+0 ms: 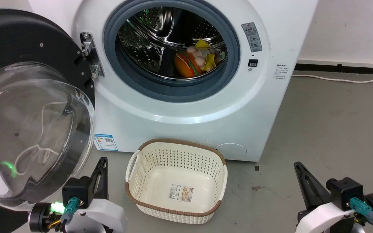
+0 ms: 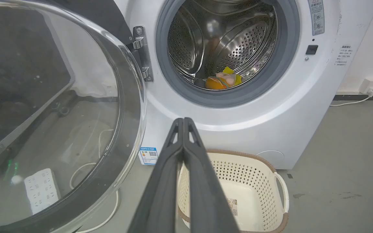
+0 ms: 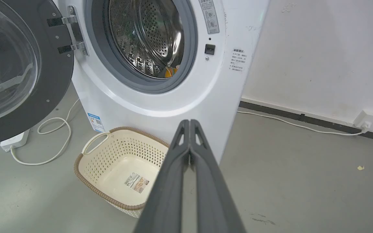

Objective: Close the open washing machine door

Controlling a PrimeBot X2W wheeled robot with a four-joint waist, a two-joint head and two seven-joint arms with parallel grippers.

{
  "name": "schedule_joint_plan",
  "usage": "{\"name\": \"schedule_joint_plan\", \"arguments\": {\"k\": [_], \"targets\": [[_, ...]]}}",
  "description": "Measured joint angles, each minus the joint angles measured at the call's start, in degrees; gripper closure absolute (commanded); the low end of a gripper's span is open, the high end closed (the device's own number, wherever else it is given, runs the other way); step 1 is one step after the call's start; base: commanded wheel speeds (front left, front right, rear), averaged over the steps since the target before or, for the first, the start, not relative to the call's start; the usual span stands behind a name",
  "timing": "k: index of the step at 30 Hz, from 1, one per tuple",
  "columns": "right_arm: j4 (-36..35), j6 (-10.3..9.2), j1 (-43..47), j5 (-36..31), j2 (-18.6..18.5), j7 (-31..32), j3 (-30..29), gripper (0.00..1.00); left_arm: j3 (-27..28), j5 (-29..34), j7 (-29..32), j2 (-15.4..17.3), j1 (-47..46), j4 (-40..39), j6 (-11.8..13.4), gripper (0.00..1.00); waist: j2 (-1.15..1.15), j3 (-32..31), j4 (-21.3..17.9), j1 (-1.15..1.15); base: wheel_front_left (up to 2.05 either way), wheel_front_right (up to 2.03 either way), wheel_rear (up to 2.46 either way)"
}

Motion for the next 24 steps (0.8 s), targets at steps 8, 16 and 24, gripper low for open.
{"name": "schedule_joint_plan", "arguments": {"k": [8,16,24], "targets": [[0.00,0.00,0.00,0.00,0.00,-0.01,-0.02,1.00,-0.02,0.00,0.00,0.00,0.01,0.00,0.00,1.00,0.00,0.00,0.00,0.00,0.00,0.00,0.00],[0.00,0.00,0.00,-0.01,0.00,0.00,0.00,1.00,0.01,0.00,0.00,0.00,0.01,0.00,0.00,1.00,0.00,0.00,0.00,0.00,0.00,0.00,0.00],[0.00,0.00,0.00,-0.01,0.00,0.00,-0.02,1.00,-0.02,0.00,0.00,0.00,0.01,0.00,0.00,1.00,0.00,0.00,0.00,0.00,0.00,0.00,0.00]]}}
